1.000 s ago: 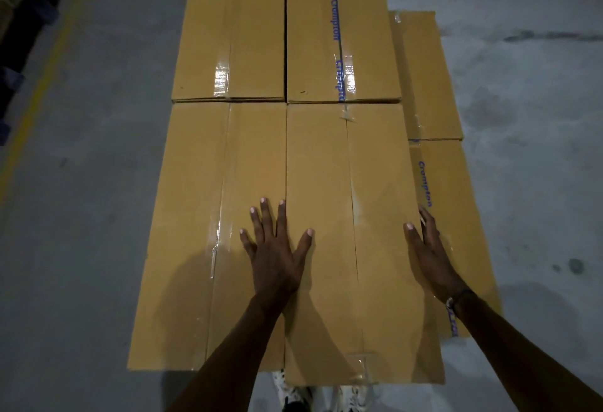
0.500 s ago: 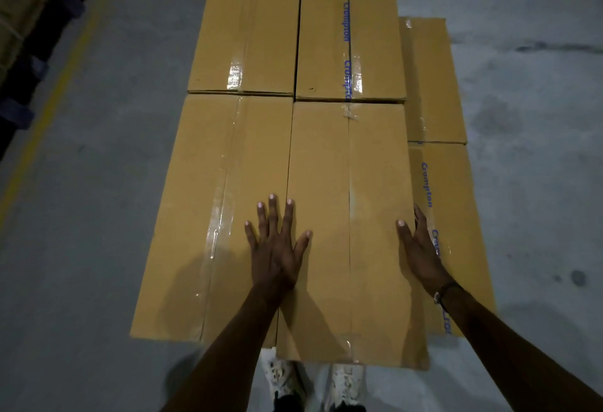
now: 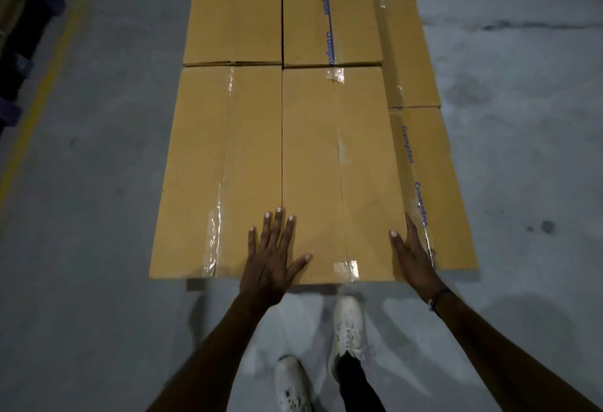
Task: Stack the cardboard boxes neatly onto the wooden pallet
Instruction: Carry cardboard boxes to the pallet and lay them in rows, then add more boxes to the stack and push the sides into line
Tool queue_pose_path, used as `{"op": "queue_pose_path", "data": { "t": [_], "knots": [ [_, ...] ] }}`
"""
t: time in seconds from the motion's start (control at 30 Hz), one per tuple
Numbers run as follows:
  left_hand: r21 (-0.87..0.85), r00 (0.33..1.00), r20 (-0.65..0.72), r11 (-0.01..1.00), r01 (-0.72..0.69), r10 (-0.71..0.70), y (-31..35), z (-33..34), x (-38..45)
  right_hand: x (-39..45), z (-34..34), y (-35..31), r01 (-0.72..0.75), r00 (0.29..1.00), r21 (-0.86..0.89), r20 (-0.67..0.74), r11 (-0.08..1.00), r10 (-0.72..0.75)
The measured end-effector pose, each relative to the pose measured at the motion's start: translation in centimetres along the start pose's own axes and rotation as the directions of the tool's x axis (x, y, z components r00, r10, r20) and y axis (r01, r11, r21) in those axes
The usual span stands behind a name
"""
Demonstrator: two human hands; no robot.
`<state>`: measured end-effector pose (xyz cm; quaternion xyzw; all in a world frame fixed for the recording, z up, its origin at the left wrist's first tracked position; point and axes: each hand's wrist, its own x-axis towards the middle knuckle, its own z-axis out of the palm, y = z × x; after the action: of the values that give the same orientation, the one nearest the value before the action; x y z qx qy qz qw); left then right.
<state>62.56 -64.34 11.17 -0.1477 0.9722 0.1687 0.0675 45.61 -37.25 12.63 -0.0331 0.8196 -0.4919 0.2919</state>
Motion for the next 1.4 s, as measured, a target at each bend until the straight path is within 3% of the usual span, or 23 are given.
{"op": "queue_pose_path", "data": {
  "t": [0.33, 0.73, 0.97, 1.03, 1.17, 1.4],
  "knots": [
    [0.103, 0.980, 0.097, 0.977, -0.185, 0.175, -1.7, 0.6, -2.1, -2.2, 1.4, 4.0, 0.068, 0.988, 0.091, -0.146, 0.994, -0.054],
    [0.139, 0.988, 0.050, 0.979, -0.150, 0.144, -1.5, 1.5, -1.9, -1.6, 1.5, 3.6, 0.059, 0.985, 0.138, -0.170, 0.989, -0.035],
    [0.136, 0.989, 0.129, 0.986, -0.094, 0.077, -0.7, 1.2, -1.8, -1.5, 0.9, 3.4, 0.030, 0.992, 0.054, -0.121, 0.998, -0.023],
    [0.061, 0.980, 0.192, 0.996, -0.066, 0.053, -0.4, 0.3, -1.4, -1.6, 0.5, 2.9, 0.022, 0.994, 0.050, -0.110, 0.999, -0.017],
    [-0.351, 0.971, 0.239, 0.933, 0.079, 0.008, -0.3, -3.5, -2.3, -3.1, -0.7, -0.1, 0.025, 0.992, 0.101, -0.129, 0.995, -0.012],
    [-0.576, 0.979, 0.074, 0.793, 0.199, -0.191, 2.7, -11.9, -10.2, -11.4, -4.8, -8.0, 0.078, 0.982, 0.166, -0.181, 0.983, -0.047]
  ]
}}
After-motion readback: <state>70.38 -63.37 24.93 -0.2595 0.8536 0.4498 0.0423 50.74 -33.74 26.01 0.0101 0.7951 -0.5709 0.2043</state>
